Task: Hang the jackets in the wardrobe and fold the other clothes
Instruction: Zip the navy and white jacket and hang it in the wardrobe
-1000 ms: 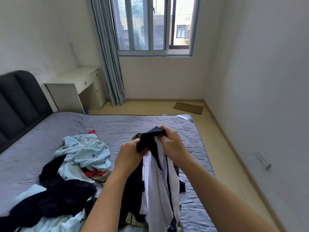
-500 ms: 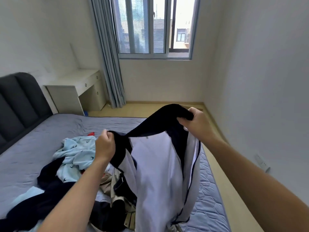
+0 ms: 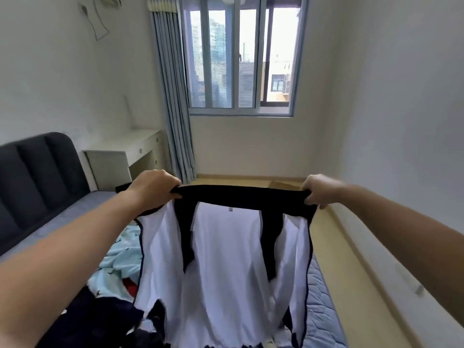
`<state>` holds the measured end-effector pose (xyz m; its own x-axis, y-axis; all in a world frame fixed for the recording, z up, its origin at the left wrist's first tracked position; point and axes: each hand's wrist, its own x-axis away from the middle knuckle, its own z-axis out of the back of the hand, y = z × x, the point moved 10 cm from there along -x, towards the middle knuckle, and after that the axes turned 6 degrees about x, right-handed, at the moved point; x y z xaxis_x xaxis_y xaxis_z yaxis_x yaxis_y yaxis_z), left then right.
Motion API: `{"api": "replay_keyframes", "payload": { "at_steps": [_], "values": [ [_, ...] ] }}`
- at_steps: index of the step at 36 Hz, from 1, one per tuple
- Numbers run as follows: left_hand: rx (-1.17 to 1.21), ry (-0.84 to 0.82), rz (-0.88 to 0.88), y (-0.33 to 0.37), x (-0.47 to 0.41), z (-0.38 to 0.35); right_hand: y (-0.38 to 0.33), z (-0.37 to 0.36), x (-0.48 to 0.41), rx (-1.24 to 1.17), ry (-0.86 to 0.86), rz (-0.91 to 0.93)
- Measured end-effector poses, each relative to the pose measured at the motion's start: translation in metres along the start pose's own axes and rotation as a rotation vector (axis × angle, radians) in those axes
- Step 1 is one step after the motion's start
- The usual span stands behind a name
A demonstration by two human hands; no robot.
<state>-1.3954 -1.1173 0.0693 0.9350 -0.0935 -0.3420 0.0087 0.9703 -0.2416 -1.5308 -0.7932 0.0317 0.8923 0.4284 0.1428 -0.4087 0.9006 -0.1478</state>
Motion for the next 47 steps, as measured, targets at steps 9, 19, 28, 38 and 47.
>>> {"api": "replay_keyframes", "payload": {
  "at_steps": [9,19,28,38,47],
  "values": [
    [-0.036,-0.067,0.283,-0.038,-0.017,0.041,-0.021,0.058,-0.005,0.189,0.229,-0.095],
    [0.315,-0.096,0.640,-0.086,-0.016,0.067,-0.033,0.106,0.004,0.064,0.416,-0.077],
    [0.475,-0.085,0.773,-0.085,0.010,0.042,-0.028,0.093,0.005,0.079,0.486,-0.041],
    [1.566,0.251,0.894,-0.045,0.013,0.024,-0.012,0.065,0.024,-1.140,0.485,-0.099],
    [2.068,0.378,0.809,-0.008,0.028,0.046,-0.014,0.084,0.070,-1.695,0.384,0.073]
  ]
}}
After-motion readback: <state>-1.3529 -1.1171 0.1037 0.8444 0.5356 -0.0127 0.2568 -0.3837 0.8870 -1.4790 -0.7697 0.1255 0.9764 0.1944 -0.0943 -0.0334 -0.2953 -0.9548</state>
